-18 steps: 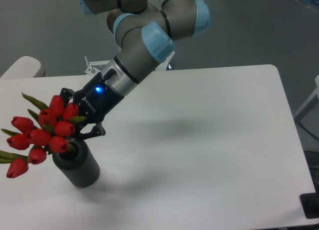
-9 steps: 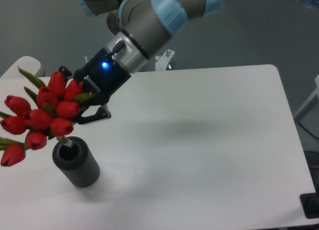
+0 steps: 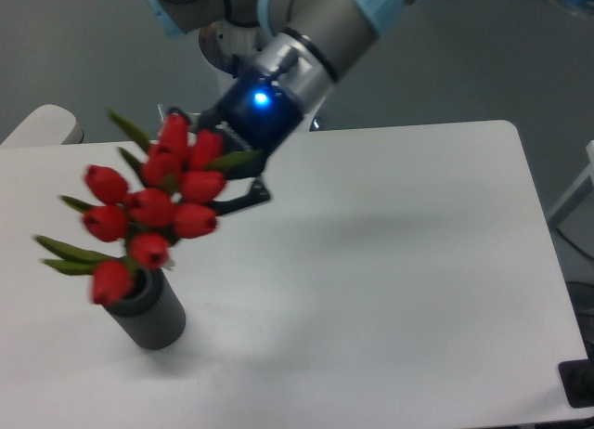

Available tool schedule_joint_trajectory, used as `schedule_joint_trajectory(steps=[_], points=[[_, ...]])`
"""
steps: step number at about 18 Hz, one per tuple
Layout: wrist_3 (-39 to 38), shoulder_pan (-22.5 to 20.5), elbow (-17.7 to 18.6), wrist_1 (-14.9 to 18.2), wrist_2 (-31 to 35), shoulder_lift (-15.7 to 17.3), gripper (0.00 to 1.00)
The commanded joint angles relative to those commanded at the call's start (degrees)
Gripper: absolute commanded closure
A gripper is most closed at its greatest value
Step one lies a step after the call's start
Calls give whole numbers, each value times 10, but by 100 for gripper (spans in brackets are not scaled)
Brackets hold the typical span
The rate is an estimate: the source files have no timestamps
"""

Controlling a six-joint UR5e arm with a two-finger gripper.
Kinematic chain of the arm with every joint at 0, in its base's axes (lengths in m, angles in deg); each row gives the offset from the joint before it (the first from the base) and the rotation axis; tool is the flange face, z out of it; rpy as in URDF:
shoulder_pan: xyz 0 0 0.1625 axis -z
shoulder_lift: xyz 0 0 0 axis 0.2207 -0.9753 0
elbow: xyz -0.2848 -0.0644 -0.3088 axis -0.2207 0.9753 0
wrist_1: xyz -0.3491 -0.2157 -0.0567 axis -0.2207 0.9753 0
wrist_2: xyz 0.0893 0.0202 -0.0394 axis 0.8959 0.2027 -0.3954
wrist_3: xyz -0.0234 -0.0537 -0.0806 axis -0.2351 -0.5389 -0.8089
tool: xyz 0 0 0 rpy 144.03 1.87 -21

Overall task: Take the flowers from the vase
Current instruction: 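Carry the tulip bunch up and away from the vase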

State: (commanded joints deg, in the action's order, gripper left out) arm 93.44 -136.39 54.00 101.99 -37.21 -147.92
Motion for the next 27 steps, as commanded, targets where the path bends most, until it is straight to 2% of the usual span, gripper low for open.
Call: schedule_joint_trajectory(steps=[4, 8, 13, 16, 27], points=[[58, -22, -1, 0, 17, -35, 68], [77, -48, 6, -1, 17, -36, 69], [86, -52, -3, 3, 18, -37, 69], [92, -69, 0, 1, 18, -34, 68], [108, -72, 18, 0, 18, -28, 68]])
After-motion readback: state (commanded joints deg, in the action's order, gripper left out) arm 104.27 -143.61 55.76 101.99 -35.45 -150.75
